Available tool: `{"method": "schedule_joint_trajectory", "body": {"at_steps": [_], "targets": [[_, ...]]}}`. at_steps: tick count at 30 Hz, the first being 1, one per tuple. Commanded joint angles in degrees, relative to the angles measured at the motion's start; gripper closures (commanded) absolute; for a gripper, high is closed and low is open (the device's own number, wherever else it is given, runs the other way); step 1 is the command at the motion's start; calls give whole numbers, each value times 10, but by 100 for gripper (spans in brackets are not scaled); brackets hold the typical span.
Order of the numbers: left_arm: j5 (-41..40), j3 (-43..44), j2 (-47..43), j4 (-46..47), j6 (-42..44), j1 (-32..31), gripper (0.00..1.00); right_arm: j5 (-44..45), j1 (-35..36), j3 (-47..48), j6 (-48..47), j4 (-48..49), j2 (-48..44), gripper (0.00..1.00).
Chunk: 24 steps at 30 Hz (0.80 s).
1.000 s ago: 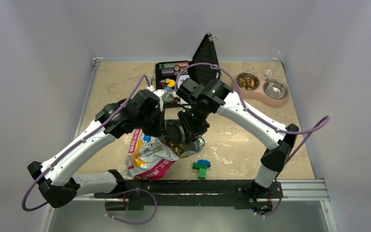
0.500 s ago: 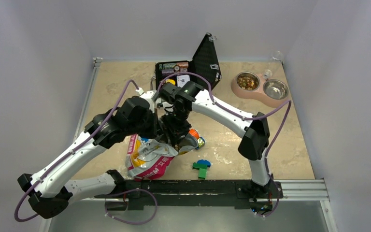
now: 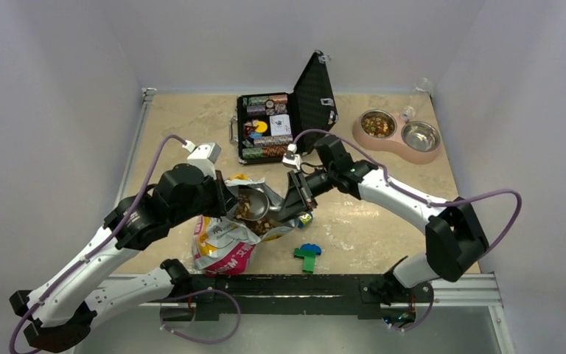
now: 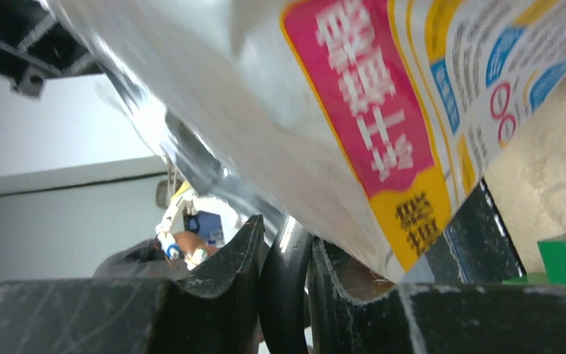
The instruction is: Serve the pet food
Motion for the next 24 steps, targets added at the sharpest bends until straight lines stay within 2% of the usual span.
{"method": "schedule_joint_trajectory", "body": {"at_steps": [1, 3, 7, 10, 14, 18, 20, 21, 24], "targets": [[-52, 22, -38, 101, 1, -3, 100, -59, -35, -61, 9, 109, -71, 100], [-63, 28, -43, 90, 5, -4, 100, -61, -35, -80, 35, 138, -97, 100], [-74, 26, -54, 79, 10, -4, 100, -64, -49, -103, 27, 116, -139, 100], [-74, 23, -60, 77, 9, -3, 100, -71, -50, -129, 41, 136, -170, 100], [-72, 19, -68, 78, 13, -3, 100, -56, -54, -157, 56, 160, -181, 100], [-63, 20, -73, 88, 20, -3, 100, -19, -28, -148, 134, 286, -103, 100], [-61, 24, -70, 90, 25, -3, 100, -32, -17, -133, 195, 355, -65, 100], [-60, 27, -66, 88, 28, -4, 100, -37, -17, -143, 201, 369, -76, 100], [-50, 40, -60, 81, 32, -3, 100, 21, -18, -159, 125, 247, -146, 100]]}}
